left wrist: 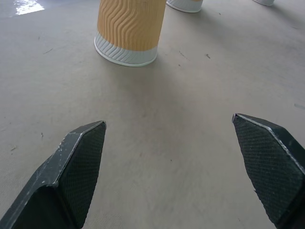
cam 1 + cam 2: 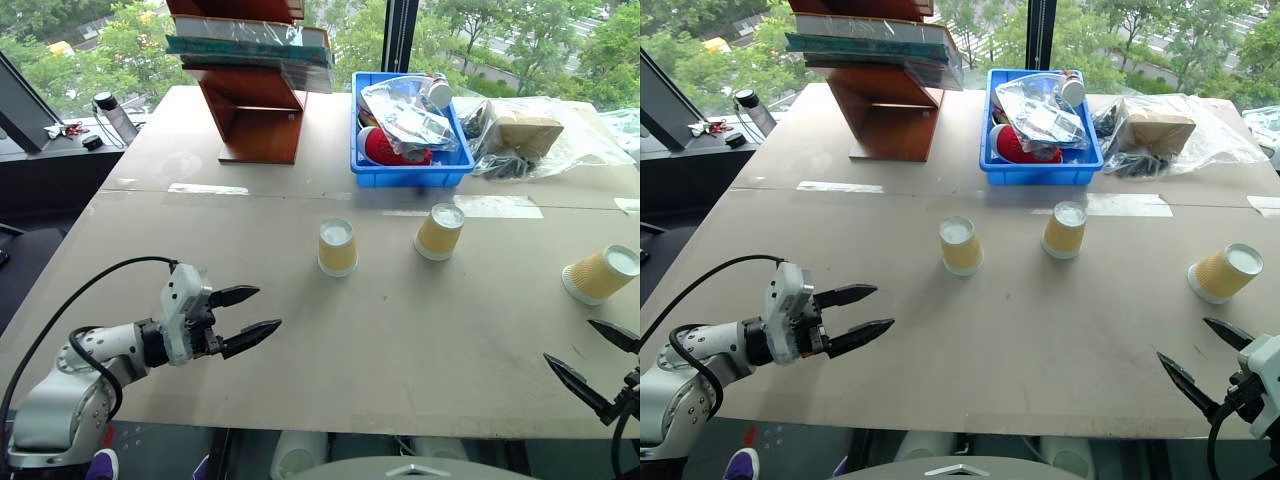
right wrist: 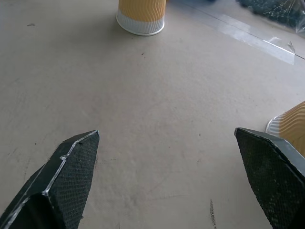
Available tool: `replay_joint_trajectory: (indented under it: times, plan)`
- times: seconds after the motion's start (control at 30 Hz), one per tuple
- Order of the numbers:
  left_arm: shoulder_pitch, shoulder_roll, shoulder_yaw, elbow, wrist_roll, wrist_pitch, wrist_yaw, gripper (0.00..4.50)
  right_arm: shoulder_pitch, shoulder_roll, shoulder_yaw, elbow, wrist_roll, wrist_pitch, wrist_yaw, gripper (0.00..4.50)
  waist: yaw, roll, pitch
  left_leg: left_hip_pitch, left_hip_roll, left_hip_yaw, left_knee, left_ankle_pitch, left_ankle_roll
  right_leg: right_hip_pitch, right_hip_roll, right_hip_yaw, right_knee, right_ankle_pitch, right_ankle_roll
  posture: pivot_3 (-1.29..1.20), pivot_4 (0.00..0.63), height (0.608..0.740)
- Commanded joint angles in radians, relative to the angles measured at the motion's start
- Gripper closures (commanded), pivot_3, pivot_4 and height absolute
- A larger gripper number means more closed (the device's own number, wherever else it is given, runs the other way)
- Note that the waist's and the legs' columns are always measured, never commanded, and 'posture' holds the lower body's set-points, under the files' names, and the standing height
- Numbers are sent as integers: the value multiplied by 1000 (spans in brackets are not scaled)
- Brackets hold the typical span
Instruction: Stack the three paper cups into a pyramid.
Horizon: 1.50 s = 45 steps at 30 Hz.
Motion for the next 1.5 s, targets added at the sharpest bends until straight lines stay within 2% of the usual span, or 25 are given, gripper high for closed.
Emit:
replay_joint_trajectory:
  times: [0.03, 0.13, 0.2, 0.23, 0.37, 0.57, 0.77, 1.07, 1.5]
  plan:
    - [-34, -5, -19, -27, -27, -4, -11, 116, -27, 36, 0, -83, 19, 33, -87, 0, 0, 0, 0, 0, 0, 0, 0, 0, 0, 0, 0, 0, 0, 0, 0, 0, 150, 740]
    - [-89, -46, -71, -60, -16, -46, -1, 116, -81, 111, 10, -160, 40, 117, -256, 0, 1, 1, 0, 0, 0, -1, 0, 0, 0, 0, 0, -1, 0, 0, 0, 0, 150, 740]
    - [-104, -91, -80, -72, -100, -42, -44, 116, -106, 157, -2, -177, 44, 166, -343, 0, 0, 0, 0, 0, -1, -1, 0, 0, 0, 0, 0, 0, 1, 0, 0, 0, 150, 740]
    - [-110, -104, -85, -81, -98, -60, -45, 116, -117, 177, -5, -188, 47, 190, -386, 0, 0, 0, -1, 0, -1, 0, 0, 0, 0, 0, -1, 0, 1, 0, 0, 0, 150, 740]
    - [-139, -32, -118, -115, -158, -16, -172, 116, -164, 236, -9, -214, 19, 286, -561, 0, 0, 1, 0, -1, -1, -1, 0, 0, 0, -1, 0, 0, 1, 0, 0, 0, 150, 740]
    - [-210, -26, -138, -140, -204, -17, -209, 116, -288, 268, -27, -153, -16, 343, -719, 0, -3, 2, 0, 0, -2, 1, 1, 0, 0, 0, 1, 1, 1, 0, 0, 0, 150, 740]
    - [-253, -39, -154, -135, -215, 0, -178, 116, -388, 229, -28, -35, -13, 381, -732, 0, -3, 2, 0, 0, -4, 0, 1, 0, 0, 0, 3, 2, 2, 2, 4, 0, 150, 740]
    - [-229, -38, -150, -136, -205, -17, -181, 116, -513, 171, -32, 144, -13, 348, -699, 0, -7, 2, 0, 1, -4, 1, 1, 0, 0, 0, 4, 3, 2, 3, 4, 0, 150, 740]
    - [-224, -23, -132, -103, -207, -30, -200, 116, -601, 135, -23, 218, -2, 326, -660, 0, -4, 3, 0, 0, -3, 1, 1, 0, 0, 0, 5, 3, 2, 3, 4, 0, 150, 740]
